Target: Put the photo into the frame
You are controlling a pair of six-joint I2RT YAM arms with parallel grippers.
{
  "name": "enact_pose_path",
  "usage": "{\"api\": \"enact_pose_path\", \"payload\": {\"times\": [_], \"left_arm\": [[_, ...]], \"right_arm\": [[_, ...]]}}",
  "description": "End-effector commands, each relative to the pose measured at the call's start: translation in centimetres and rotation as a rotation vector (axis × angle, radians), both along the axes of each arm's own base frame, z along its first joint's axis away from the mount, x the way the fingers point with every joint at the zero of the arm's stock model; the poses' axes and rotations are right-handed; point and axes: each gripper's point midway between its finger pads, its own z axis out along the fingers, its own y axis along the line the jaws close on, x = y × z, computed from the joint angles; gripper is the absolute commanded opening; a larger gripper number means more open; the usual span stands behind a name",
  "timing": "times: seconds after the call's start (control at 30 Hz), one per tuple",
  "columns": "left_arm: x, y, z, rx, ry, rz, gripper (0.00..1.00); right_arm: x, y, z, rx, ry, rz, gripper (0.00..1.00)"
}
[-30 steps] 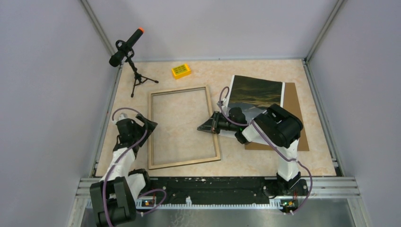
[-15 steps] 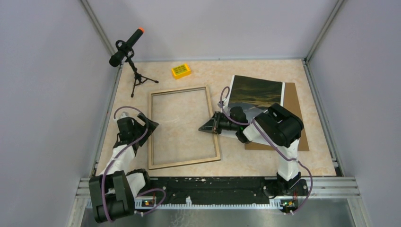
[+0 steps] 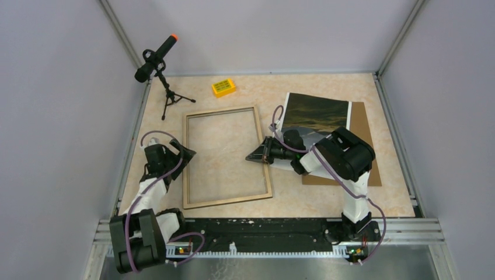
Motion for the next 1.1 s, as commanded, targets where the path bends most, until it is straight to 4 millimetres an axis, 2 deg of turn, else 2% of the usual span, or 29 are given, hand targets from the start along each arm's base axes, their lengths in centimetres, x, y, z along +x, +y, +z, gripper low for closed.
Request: {"api": "enact_pose_path", "payload": {"times": [0.0,0.2,0.4,1.07], "left_arm": [[0.5,0.5,0.4,0.027,-0.017,0.001,0.98],[0.7,0.8,0.8,0.048,-0.025,0.003,0.98],[0.5,0.7,0.4,0.038,-0.016,0.01,0.98],[0.4,-0.7,-0.2,-0.04,-0.011,-0.028,0.98]], "right_arm": [[1.7,0.2,2.1,0.038,-0.095,-0.014,0.0],[2.0,-0.1,2.3,0.032,-0.102,-0.034,0.0],[2.1,-0.2,2.1,0.028,-0.1,-0.038,0.0],[2.4,0.5,2.4,0.064,-0.14,-0.025,0.0]]}}
